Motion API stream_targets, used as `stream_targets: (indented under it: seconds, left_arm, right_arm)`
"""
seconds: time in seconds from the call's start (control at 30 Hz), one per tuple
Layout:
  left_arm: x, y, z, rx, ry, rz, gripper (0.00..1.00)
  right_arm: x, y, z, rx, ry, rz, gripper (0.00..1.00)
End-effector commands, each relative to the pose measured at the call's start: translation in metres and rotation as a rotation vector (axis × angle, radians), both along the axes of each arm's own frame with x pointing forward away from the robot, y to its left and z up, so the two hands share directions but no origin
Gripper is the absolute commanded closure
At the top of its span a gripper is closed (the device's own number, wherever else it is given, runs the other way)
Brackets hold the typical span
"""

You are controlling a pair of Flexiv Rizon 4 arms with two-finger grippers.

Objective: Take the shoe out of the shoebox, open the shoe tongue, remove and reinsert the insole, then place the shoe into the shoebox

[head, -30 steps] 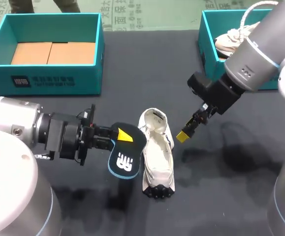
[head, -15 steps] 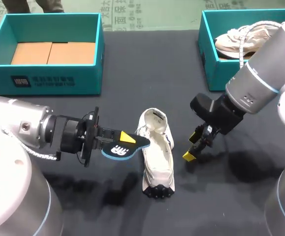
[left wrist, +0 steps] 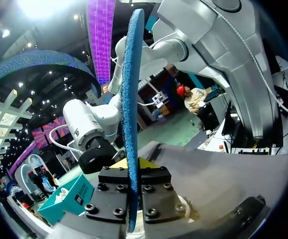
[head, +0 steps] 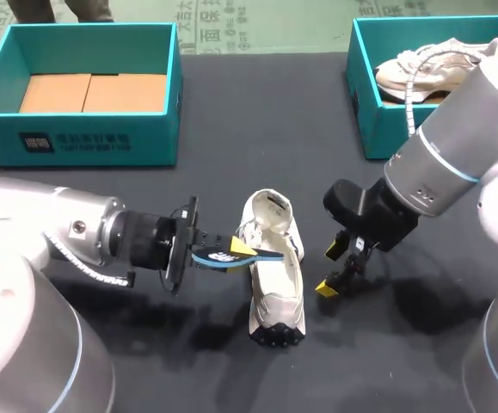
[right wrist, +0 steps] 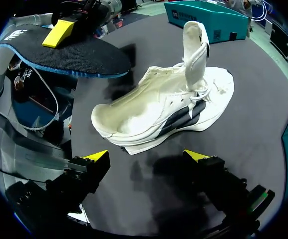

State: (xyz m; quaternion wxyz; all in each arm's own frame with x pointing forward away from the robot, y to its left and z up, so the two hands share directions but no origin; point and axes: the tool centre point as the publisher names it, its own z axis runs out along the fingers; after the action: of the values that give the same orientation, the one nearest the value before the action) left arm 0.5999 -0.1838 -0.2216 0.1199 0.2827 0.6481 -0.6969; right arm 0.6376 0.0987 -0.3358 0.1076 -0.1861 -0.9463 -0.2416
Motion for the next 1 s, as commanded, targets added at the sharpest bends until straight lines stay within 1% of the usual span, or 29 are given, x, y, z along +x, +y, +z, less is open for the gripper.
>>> stream_targets:
  seconds: [0.03,0.07,0.1,0.17,0.27,0.43,0.5,0.57,0.93,1.0]
  left_arm:
    - [0.002,-0.002,-0.002,-0.004,0.000,-0.004,1.00]
    - [-0.002,-0.008,-0.006,-0.003,0.011,-0.017,1.00]
    - [-0.004,-0.011,-0.008,-0.011,0.028,-0.029,1.00]
    - [-0.008,-0.015,-0.011,-0.018,0.043,-0.033,1.00]
    - [-0.011,-0.018,-0.012,-0.013,0.055,-0.026,1.00]
    - [-0.014,-0.021,-0.010,-0.008,0.057,-0.010,1.00]
    - [-0.016,-0.023,-0.009,-0.021,0.081,-0.006,1.00]
    - [-0.017,-0.025,-0.006,-0.004,0.070,-0.009,1.00]
    - [-0.017,-0.025,-0.006,-0.004,0.070,-0.009,1.00]
    - [-0.018,-0.027,-0.011,-0.012,0.074,-0.030,1.00]
  right_arm:
    - [0.000,0.001,-0.001,-0.002,-0.001,-0.001,0.00]
    - [0.002,0.007,-0.004,-0.070,-0.021,0.036,0.00]
    - [0.004,0.009,-0.008,-0.091,-0.031,0.061,0.00]
    - [0.005,0.009,-0.017,-0.093,-0.074,0.099,0.00]
    - [0.005,0.009,-0.028,-0.124,-0.100,0.125,0.00]
    - [0.001,0.006,-0.031,-0.128,-0.160,0.135,0.00]
    - [0.000,0.006,-0.031,-0.149,-0.186,0.136,0.00]
    - [-0.001,0.008,-0.031,-0.170,-0.213,0.144,0.00]
    - [-0.002,0.008,-0.032,-0.178,-0.219,0.152,0.00]
    - [-0.001,0.006,-0.032,-0.172,-0.215,0.152,0.00]
